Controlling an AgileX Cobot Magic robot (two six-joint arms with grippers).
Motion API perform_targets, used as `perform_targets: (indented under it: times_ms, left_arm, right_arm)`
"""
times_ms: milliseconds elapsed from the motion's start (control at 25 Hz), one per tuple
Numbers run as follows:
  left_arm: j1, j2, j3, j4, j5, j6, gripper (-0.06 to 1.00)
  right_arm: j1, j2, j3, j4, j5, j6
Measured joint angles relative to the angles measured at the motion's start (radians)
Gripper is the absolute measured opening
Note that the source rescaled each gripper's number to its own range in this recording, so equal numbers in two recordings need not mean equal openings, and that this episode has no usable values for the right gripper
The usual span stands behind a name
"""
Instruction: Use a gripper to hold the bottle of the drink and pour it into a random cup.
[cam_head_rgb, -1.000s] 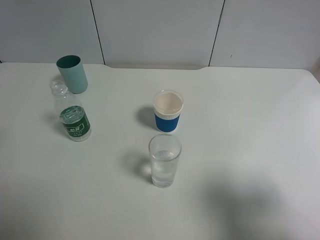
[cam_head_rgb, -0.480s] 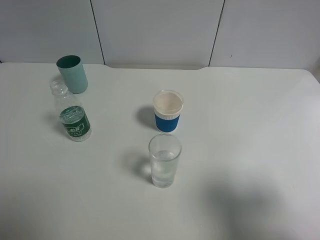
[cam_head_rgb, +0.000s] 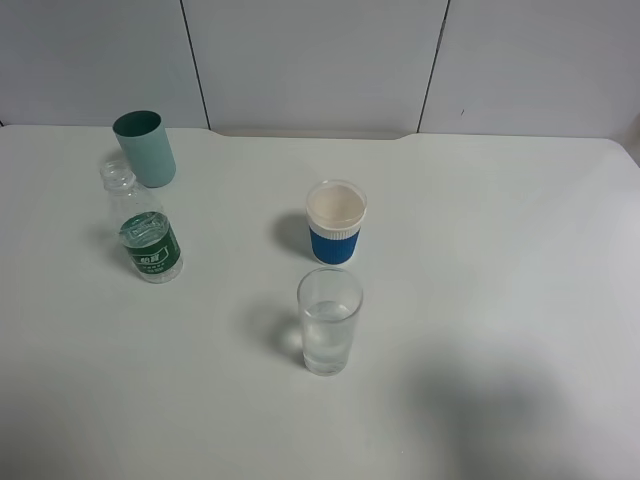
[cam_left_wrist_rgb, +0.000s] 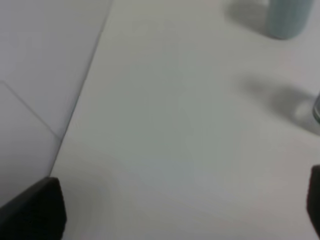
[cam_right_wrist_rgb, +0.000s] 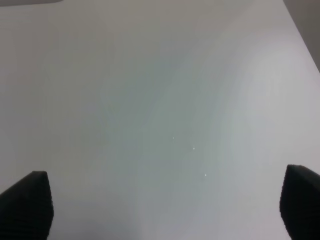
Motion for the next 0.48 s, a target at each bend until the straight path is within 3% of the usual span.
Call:
perform_targets:
  times_ms: [200,480]
  left_arm:
    - [0.007,-0.065,0.075,-0.09,-0.067,0.01,1.0]
    - [0.007,-0.157,0.166,-0.11,-0.093,0.013,1.0]
  right_arm:
    - [0.0,0.0,0.0,0.0,0.0,0.0]
    - [0.0,0.0,0.0,0.0,0.0,0.0]
